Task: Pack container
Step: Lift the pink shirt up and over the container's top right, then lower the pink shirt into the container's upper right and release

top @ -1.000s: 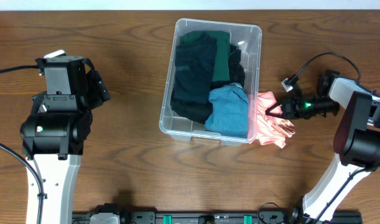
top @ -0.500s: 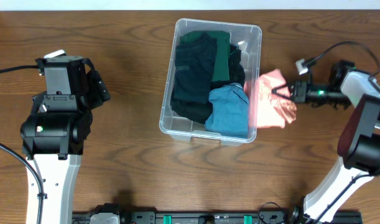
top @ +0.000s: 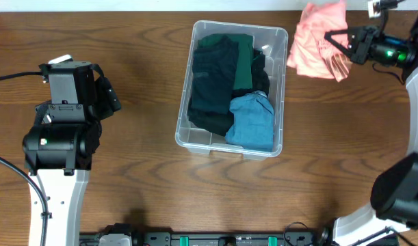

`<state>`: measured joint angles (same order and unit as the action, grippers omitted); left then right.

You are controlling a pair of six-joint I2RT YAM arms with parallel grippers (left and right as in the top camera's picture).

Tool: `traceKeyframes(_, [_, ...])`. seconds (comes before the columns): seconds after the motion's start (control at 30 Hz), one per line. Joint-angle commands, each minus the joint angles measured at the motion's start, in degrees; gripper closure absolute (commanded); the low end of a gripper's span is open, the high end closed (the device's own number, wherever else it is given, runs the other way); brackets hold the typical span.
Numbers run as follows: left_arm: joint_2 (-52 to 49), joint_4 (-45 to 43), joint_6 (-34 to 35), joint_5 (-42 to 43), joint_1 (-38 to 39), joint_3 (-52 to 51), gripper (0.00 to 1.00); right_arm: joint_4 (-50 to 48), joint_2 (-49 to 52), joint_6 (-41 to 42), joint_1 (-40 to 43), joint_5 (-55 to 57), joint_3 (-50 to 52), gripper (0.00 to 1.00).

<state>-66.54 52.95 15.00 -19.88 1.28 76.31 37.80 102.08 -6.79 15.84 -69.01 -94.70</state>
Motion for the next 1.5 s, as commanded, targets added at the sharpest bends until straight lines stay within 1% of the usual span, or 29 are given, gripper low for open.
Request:
traceKeyframes(0.0, [-0.1, 0.2, 0.3, -0.7, -0.2, -0.1, 0.02, -1.0, -2.3, 10.3, -3.9, -3.0, -0.9, 0.99])
traceKeyframes(0.17, [-0.1, 0.2, 0.3, -0.7, -0.2, -0.1, 0.02, -1.0, -2.8, 22.2, -8.6, -1.4, -0.9, 0.99])
traceKeyframes(0.27, [-0.1, 0.2, 0.3, -0.7, -0.2, -0.1, 0.02, 1.5, -2.7, 29.2, -12.1, 5.3, -0.8, 0.99])
traceKeyframes(0.3, [-0.1, 0.2, 0.3, -0.7, -0.2, -0.1, 0.02, 2.8, -2.7, 31.9, -14.1, 11.0, -0.8, 0.99])
traceKeyframes(0.47, [-0.1, 0.2, 0.3, -0.7, -0.2, -0.1, 0.02, 3.2, -2.6, 34.0, -18.6, 31.2, -0.2, 0.99])
traceKeyframes(0.57, [-0.1, 0.2, 0.3, -0.7, -0.2, -0.1, 0.02, 1.7, -2.5, 34.0, -19.9, 37.3, 0.9, 0.99])
traceKeyframes(0.67, [-0.1, 0.2, 0.3, -0.7, -0.2, -0.1, 0.02, -1.6, -2.4, 35.1, -20.6, 38.3, 3.0, 0.99])
traceKeyframes(0.77, [-0.1, 0.2, 0.3, -0.7, -0.2, -0.1, 0.02, -4.9, -2.3, 38.4, -21.1, 37.8, 6.4, 0.99])
traceKeyframes(0.97, [-0.1, 0.2, 0.3, -0.7, -0.2, -0.1, 0.02, -15.8, -2.3, 39.9, -22.3, 29.2, 14.4, 0.99])
traceKeyframes(1.17, [-0.1, 0.2, 0.3, -0.7, -0.2, -0.1, 0.02, -22.6, -2.3, 43.5, -23.0, 27.3, 19.6, 0.99])
traceKeyframes(1.3, [-0.1, 0.2, 0.3, -0.7, -0.2, -0.1, 0.02, -25.8, -2.3, 45.6, -23.0, 31.5, 22.7, 0.99])
traceKeyframes(1.47, [-0.1, 0.2, 0.3, -0.7, -0.2, -0.1, 0.02, -27.6, -2.3, 45.5, -23.0, 39.9, 24.0, 0.99])
